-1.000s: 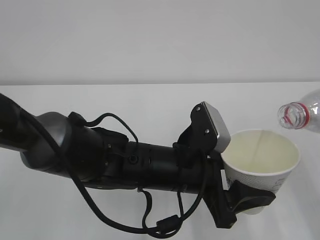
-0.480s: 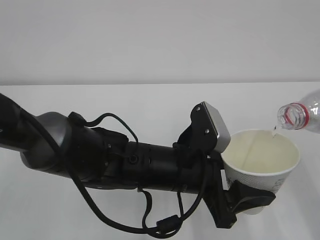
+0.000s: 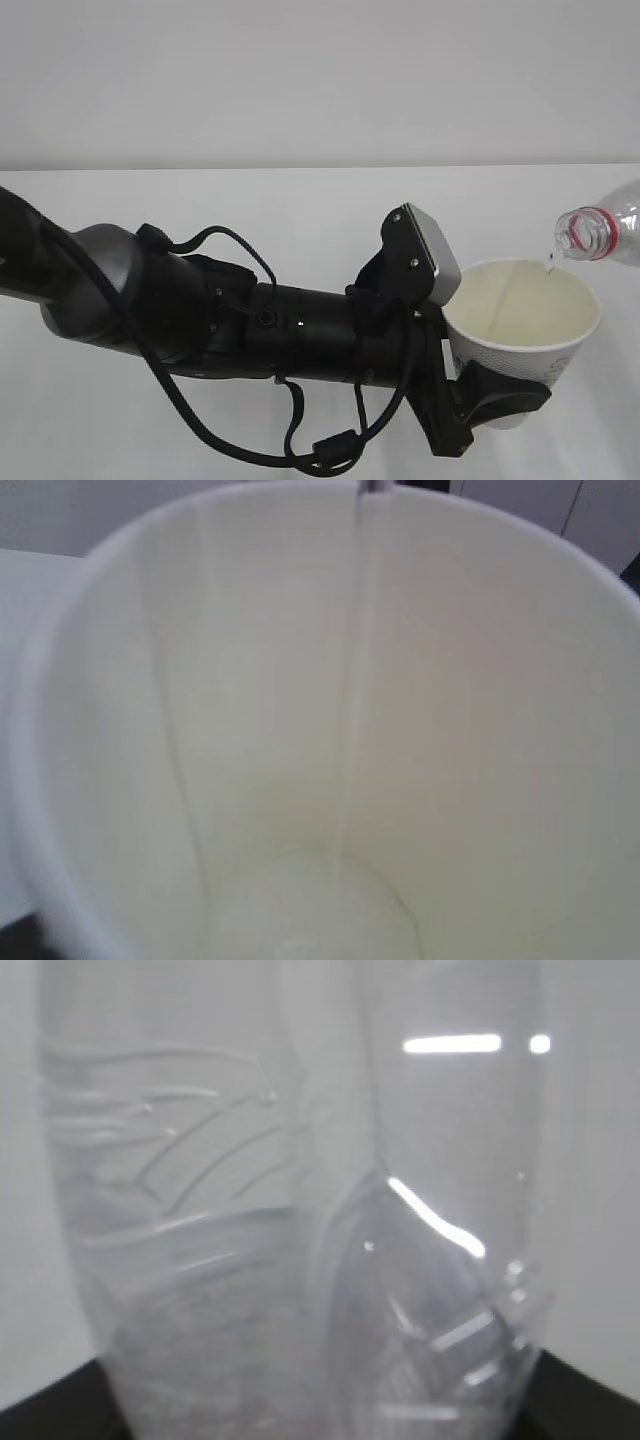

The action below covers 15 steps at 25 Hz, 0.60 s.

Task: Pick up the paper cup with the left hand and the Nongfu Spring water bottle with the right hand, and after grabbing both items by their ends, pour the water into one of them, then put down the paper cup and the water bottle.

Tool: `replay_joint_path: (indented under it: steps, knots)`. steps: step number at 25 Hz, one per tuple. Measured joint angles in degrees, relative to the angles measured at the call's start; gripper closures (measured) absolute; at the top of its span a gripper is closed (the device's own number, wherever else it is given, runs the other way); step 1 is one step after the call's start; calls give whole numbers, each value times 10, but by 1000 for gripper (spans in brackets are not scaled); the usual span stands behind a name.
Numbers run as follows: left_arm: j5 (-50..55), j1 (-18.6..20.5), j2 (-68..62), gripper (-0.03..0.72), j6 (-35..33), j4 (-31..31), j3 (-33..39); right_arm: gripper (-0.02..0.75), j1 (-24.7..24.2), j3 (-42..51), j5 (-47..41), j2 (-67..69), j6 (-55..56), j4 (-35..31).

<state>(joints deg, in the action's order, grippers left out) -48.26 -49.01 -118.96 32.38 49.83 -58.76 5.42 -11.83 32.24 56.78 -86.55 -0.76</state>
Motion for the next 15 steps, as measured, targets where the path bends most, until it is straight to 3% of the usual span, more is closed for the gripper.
replay_joint_path:
  steps: [15]
  knots:
    - [0,0,0,175,0,0,0,287,0,0,0,0,-3,0]
